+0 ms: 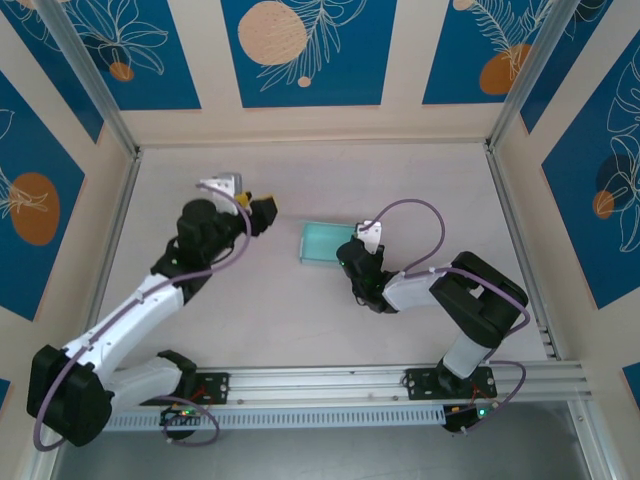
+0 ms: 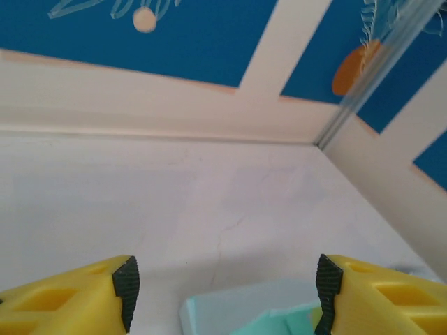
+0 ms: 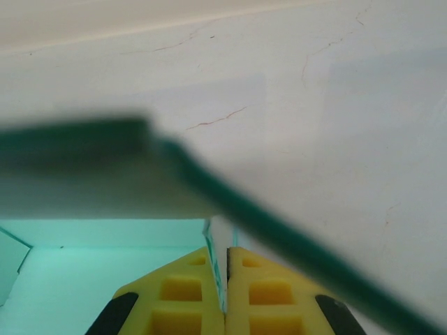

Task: Fold the paper box

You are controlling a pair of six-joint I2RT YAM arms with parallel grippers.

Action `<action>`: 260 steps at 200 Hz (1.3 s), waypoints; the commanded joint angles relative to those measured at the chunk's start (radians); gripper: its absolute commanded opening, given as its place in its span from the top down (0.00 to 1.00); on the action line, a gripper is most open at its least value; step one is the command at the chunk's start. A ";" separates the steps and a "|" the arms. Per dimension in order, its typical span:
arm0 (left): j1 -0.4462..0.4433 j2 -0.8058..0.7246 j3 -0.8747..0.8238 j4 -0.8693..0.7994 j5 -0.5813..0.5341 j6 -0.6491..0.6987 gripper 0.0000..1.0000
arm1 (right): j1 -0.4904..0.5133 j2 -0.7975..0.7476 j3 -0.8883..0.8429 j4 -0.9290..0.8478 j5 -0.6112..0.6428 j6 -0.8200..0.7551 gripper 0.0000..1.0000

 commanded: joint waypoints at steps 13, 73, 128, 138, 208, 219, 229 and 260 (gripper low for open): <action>0.008 0.137 0.182 -0.412 -0.008 -0.180 0.21 | 0.012 0.054 -0.029 -0.178 -0.087 -0.012 0.95; 0.007 0.456 0.426 -0.572 0.240 -0.335 0.05 | 0.018 0.063 -0.025 -0.168 -0.080 -0.025 0.95; -0.010 0.635 0.538 -0.571 0.352 -0.343 0.09 | 0.020 0.077 -0.017 -0.167 -0.078 -0.030 0.95; -0.015 0.650 0.549 -0.579 0.351 -0.337 0.10 | 0.020 0.080 -0.014 -0.167 -0.077 -0.034 0.96; -0.041 0.710 0.538 -0.584 0.396 -0.347 0.16 | 0.022 0.097 -0.002 -0.161 -0.079 -0.042 0.96; -0.040 0.712 0.531 -0.575 0.397 -0.351 0.18 | 0.022 0.099 -0.002 -0.158 -0.081 -0.043 0.96; -0.041 0.713 0.529 -0.570 0.396 -0.350 0.20 | 0.023 0.100 -0.002 -0.159 -0.081 -0.044 0.96; -0.042 0.721 0.531 -0.566 0.397 -0.341 0.28 | 0.022 0.101 -0.002 -0.157 -0.081 -0.048 0.96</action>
